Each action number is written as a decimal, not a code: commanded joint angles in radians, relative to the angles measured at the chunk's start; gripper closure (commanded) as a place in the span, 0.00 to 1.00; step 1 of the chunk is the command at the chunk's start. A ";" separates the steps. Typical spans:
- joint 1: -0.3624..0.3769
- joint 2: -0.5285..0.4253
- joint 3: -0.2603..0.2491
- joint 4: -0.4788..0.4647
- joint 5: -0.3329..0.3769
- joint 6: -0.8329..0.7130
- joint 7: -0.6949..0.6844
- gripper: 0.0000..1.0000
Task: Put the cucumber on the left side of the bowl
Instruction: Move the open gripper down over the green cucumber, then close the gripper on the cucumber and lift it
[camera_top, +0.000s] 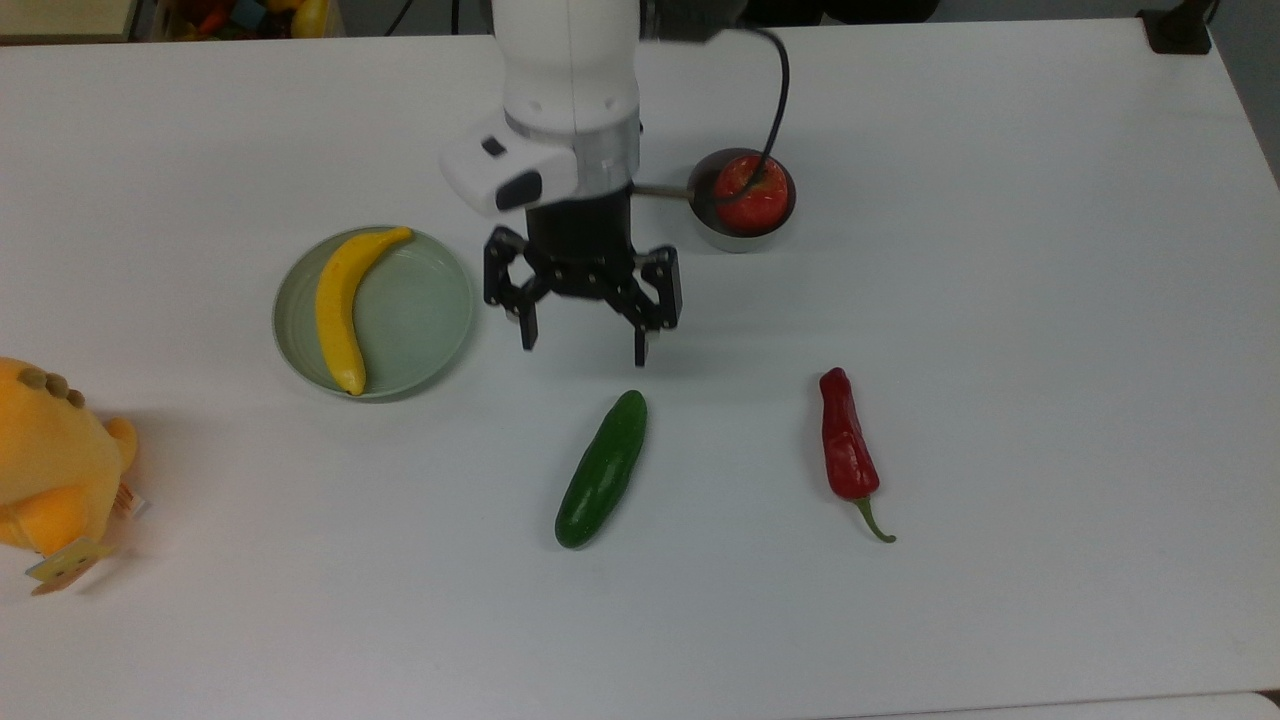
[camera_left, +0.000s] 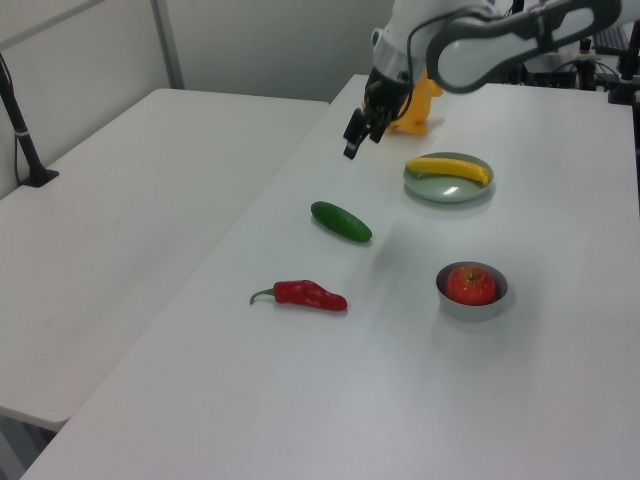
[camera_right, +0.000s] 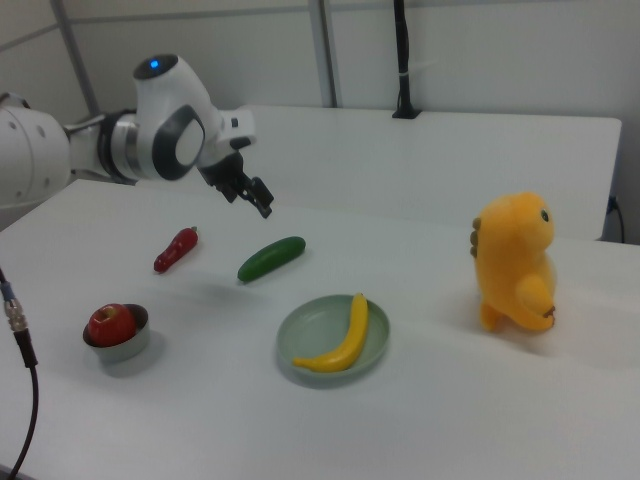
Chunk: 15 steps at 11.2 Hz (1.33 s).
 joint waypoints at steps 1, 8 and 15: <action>0.018 0.102 -0.011 0.022 -0.063 0.138 0.100 0.00; 0.020 0.233 -0.011 0.020 -0.226 0.268 0.240 0.00; 0.021 0.259 -0.009 0.007 -0.255 0.268 0.256 0.77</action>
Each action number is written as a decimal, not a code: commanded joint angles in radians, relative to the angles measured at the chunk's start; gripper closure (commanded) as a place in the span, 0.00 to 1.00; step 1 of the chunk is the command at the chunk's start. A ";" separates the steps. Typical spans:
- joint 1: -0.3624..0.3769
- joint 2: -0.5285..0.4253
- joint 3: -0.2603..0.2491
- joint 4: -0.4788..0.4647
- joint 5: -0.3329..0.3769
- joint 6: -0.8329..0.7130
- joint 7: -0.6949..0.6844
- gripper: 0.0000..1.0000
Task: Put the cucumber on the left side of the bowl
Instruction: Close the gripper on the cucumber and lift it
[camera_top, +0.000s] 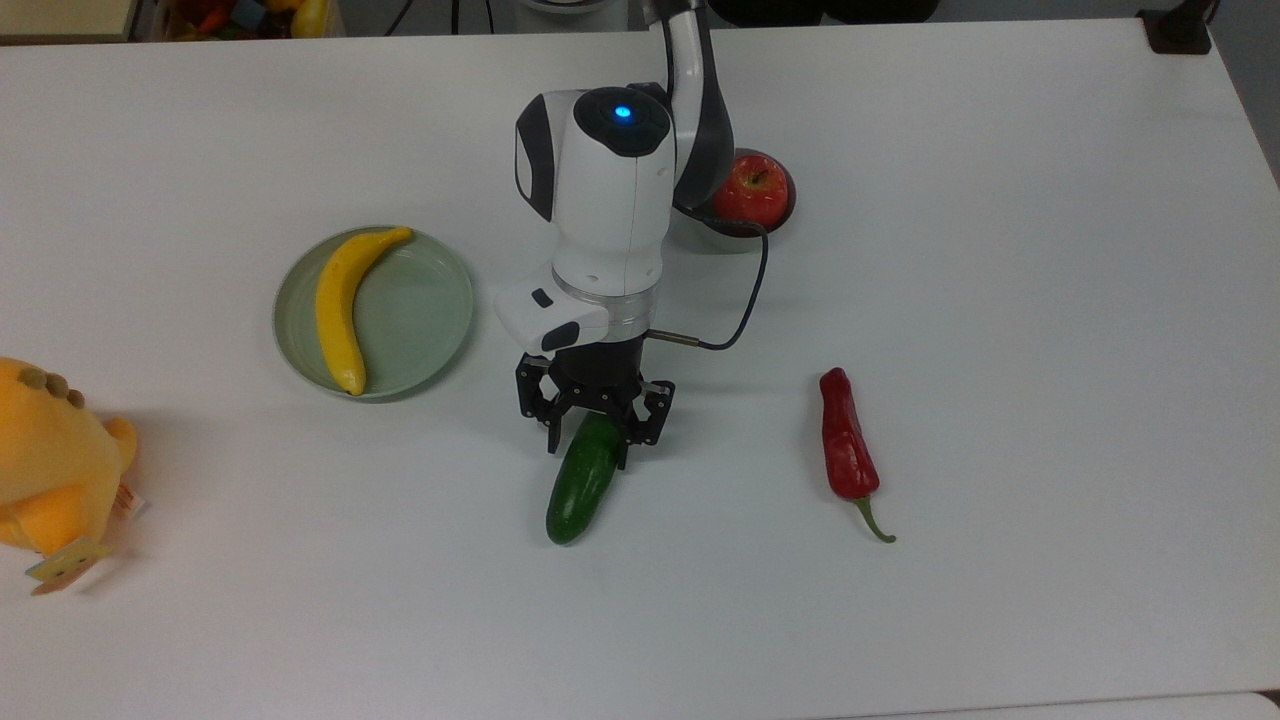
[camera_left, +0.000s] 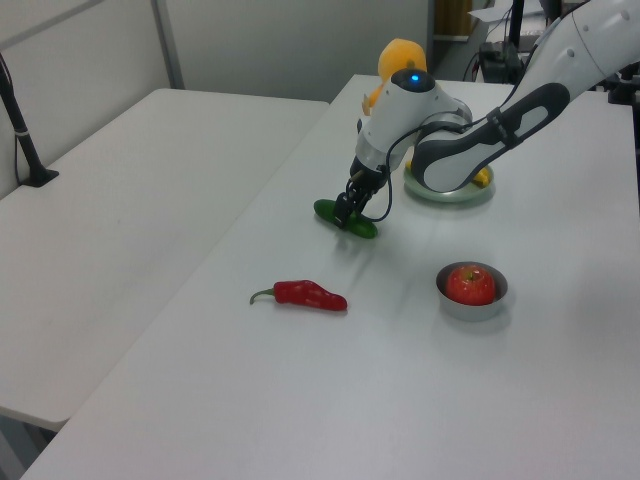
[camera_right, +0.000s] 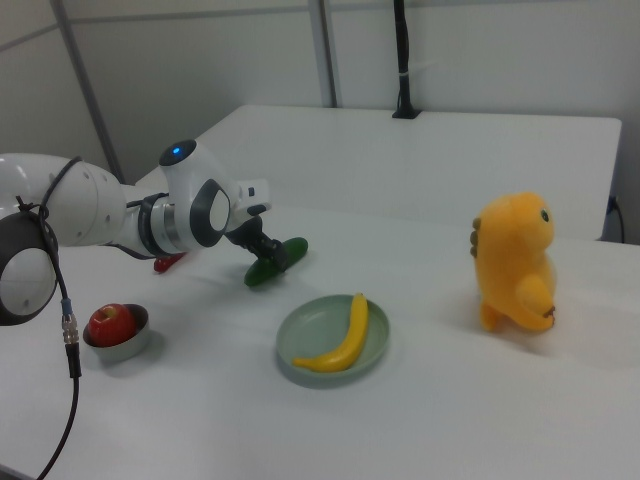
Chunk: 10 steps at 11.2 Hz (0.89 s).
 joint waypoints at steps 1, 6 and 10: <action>0.015 0.003 -0.009 0.003 -0.025 0.021 0.037 0.89; 0.018 -0.159 -0.003 -0.078 -0.013 -0.011 0.035 0.98; 0.055 -0.330 0.051 -0.101 -0.007 -0.265 0.035 0.98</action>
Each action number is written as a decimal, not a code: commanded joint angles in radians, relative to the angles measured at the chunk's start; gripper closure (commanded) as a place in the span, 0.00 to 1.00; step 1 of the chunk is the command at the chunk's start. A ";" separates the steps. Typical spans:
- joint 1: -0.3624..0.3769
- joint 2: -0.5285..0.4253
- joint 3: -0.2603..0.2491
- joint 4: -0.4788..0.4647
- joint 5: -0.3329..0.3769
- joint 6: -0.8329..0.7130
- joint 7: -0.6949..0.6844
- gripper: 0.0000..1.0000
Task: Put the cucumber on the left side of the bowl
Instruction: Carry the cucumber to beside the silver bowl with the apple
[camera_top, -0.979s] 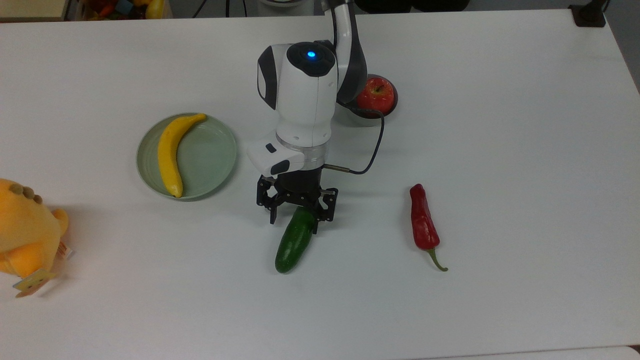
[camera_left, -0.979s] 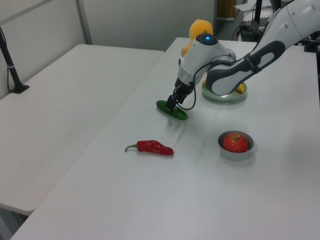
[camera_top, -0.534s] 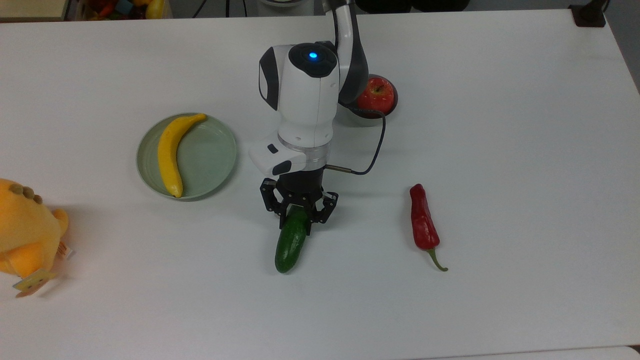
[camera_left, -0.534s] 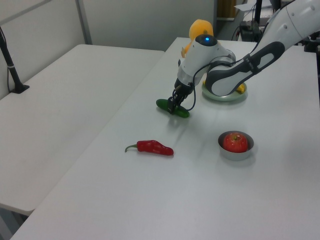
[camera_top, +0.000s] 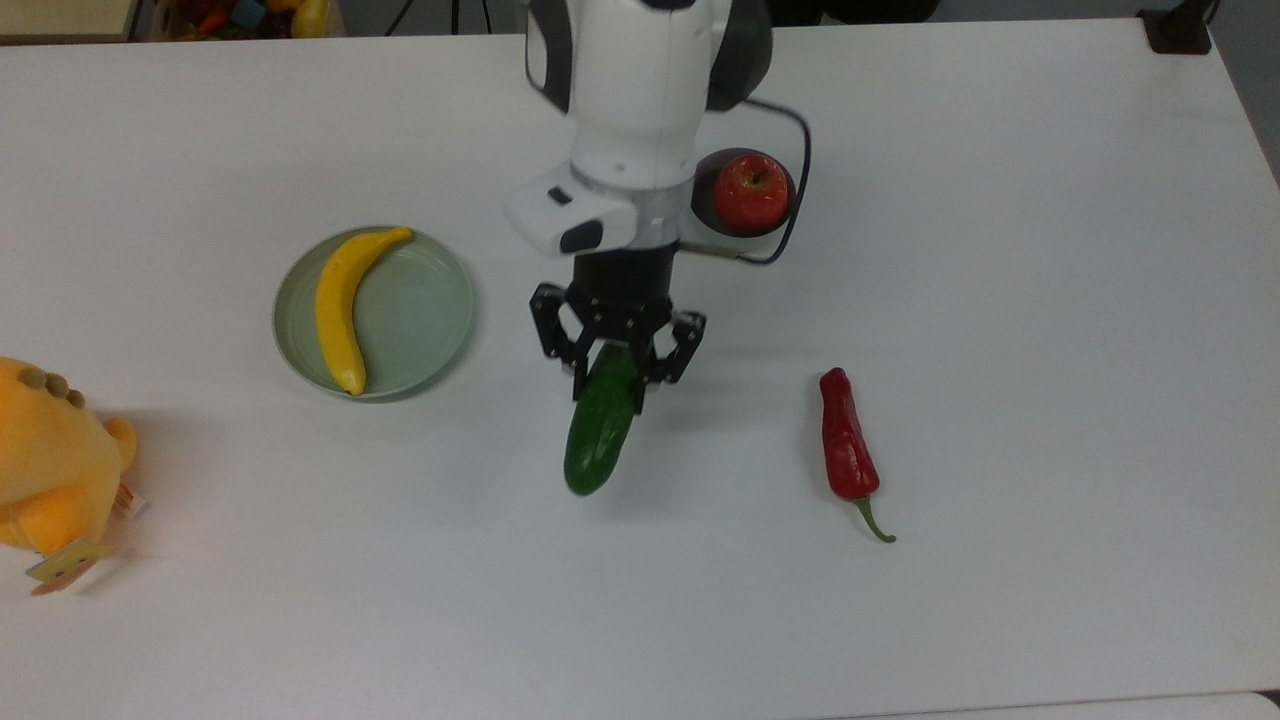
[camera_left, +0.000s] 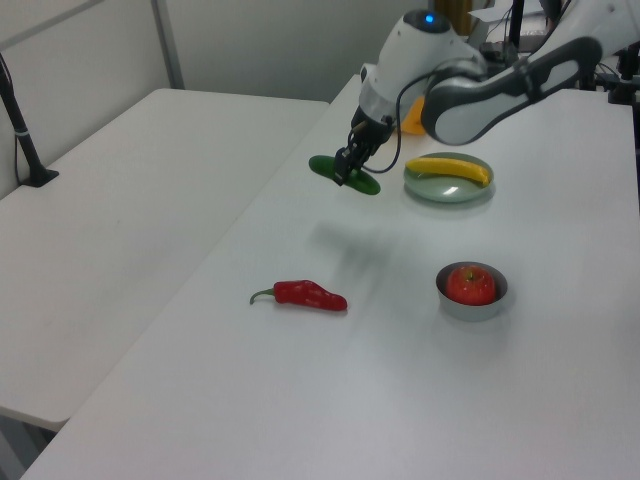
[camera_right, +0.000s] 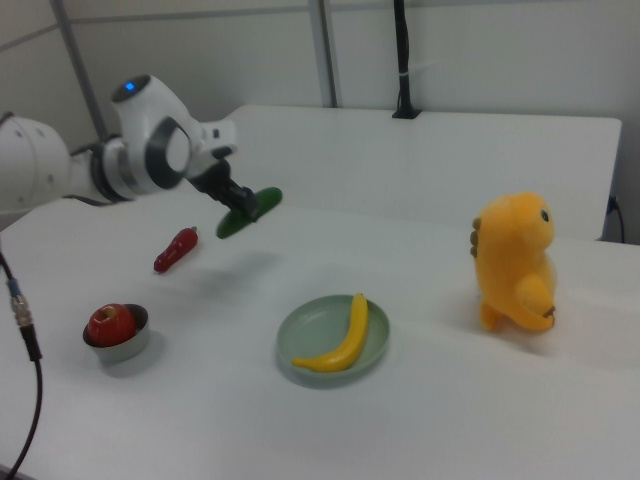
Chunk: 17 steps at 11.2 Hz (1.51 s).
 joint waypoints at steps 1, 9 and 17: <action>0.032 -0.165 0.051 -0.093 -0.005 -0.175 0.026 0.98; 0.082 -0.273 0.270 -0.197 0.119 -0.487 -0.015 0.98; 0.109 -0.262 0.367 -0.388 0.075 -0.347 -0.012 0.98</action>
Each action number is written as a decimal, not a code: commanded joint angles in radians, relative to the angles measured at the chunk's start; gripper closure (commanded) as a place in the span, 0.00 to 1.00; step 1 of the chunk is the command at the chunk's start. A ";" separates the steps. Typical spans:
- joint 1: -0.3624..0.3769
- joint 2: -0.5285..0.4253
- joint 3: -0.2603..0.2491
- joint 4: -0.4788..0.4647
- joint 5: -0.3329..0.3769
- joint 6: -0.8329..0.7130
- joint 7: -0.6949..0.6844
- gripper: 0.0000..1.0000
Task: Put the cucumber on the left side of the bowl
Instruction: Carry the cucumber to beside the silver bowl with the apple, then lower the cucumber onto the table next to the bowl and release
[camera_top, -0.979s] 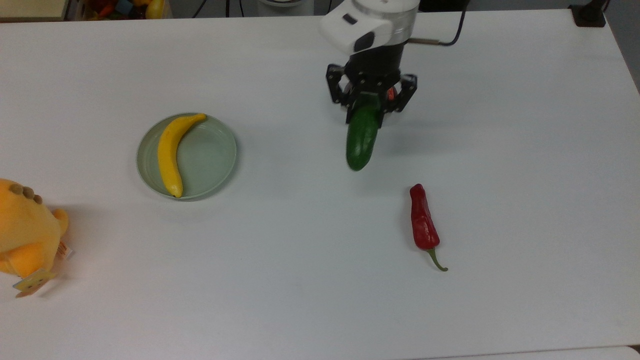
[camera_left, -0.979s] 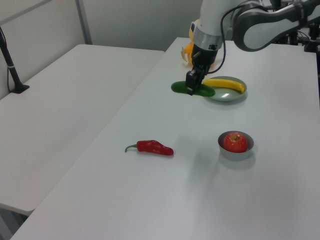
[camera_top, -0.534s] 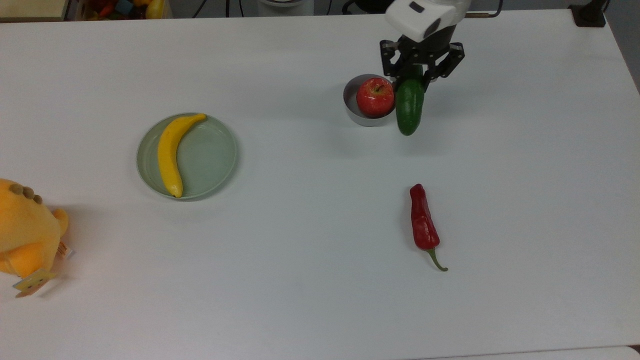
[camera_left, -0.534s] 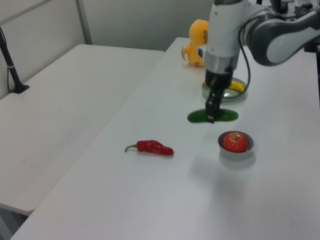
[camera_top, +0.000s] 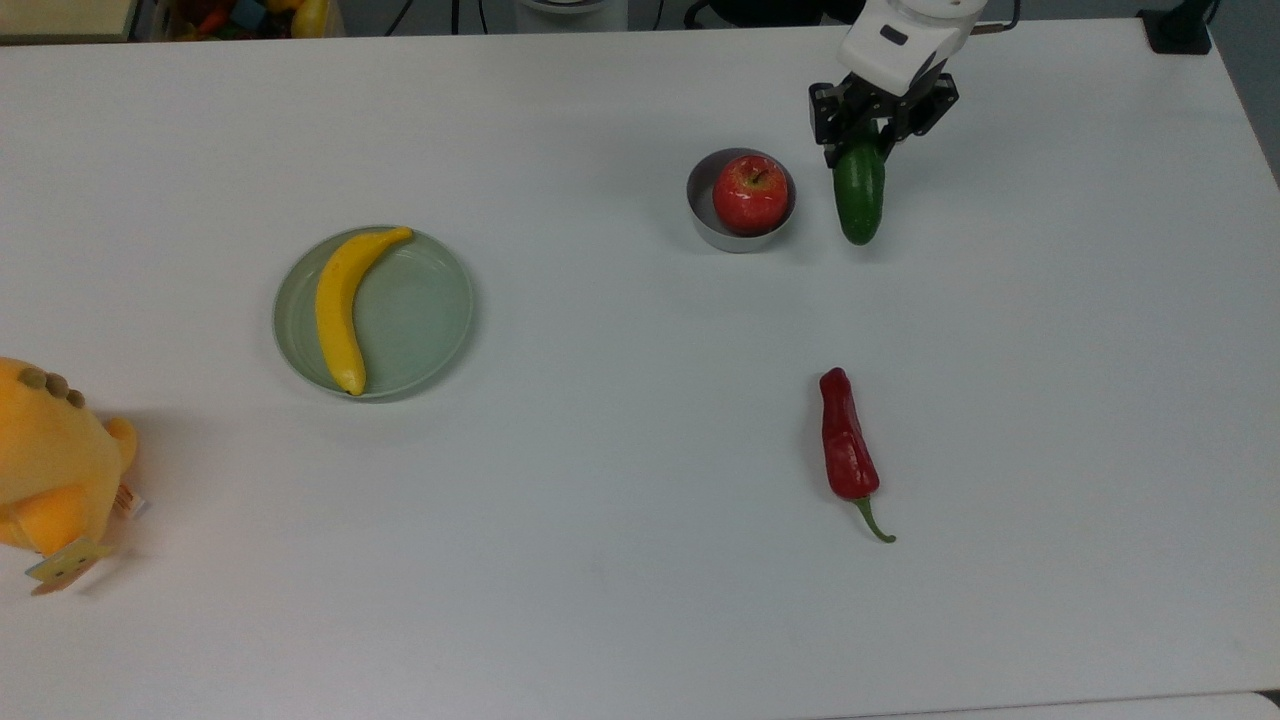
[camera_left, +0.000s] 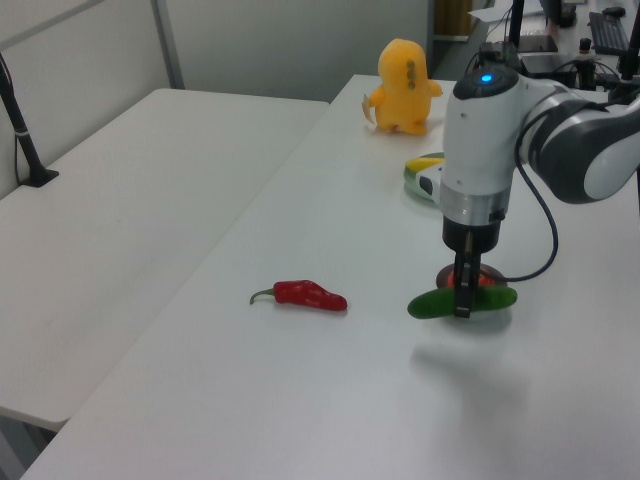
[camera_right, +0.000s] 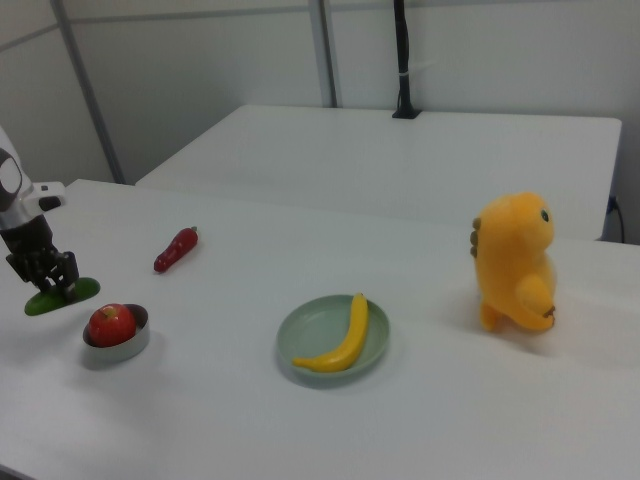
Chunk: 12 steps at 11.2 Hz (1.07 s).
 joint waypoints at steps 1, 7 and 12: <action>-0.002 -0.023 -0.002 -0.068 -0.041 0.039 -0.014 0.98; -0.023 -0.011 -0.004 -0.068 -0.081 0.033 -0.005 0.57; -0.023 -0.018 -0.004 -0.058 -0.081 0.023 0.063 0.06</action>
